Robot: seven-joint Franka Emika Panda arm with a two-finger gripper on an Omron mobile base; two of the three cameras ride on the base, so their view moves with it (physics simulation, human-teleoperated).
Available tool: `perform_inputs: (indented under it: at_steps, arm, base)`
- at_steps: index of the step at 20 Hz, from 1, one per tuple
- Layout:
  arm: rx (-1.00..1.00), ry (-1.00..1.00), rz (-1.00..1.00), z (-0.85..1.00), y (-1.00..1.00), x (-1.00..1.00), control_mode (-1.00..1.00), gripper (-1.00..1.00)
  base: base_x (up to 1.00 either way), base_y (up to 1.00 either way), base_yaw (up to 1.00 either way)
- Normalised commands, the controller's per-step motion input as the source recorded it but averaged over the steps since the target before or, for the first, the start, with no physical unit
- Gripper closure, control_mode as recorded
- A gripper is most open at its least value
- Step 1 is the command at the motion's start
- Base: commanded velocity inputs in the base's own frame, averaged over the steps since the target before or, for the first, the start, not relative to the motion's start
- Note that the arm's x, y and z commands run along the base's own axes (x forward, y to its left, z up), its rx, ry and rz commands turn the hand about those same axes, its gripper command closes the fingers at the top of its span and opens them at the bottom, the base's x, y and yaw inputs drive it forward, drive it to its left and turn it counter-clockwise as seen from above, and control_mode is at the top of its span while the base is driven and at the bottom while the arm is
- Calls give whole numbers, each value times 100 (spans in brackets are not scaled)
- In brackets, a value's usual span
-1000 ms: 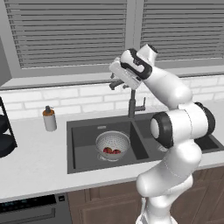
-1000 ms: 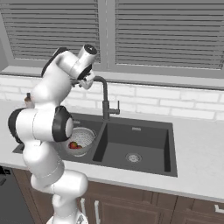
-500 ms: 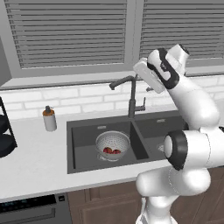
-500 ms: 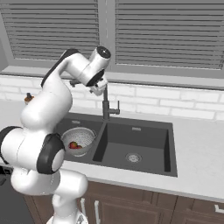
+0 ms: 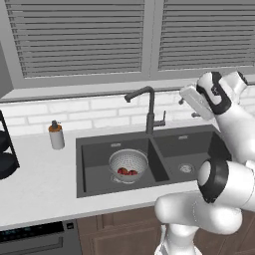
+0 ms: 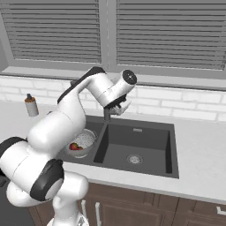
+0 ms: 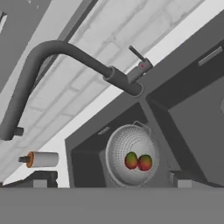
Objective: Put the colander in the sink, put the mango, mango in the colander, and turn on the sink faucet and pour water over the colander.
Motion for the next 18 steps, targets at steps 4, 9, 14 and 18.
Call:
perform_inputs:
  at_steps: [4,9,14,18]
  arm:
    - [0,-11,2,-74,-41,0,-100,-100]
    - [0,-5,7,-66,-4,25,-100,-100]
    - [0,-3,7,-51,8,47,-100,-100]
    - [0,-1,4,-34,0,62,-100,-100]
  base:
    - [0,0,0]
    - [0,0,0]
    - [0,0,0]
    - [0,0,0]
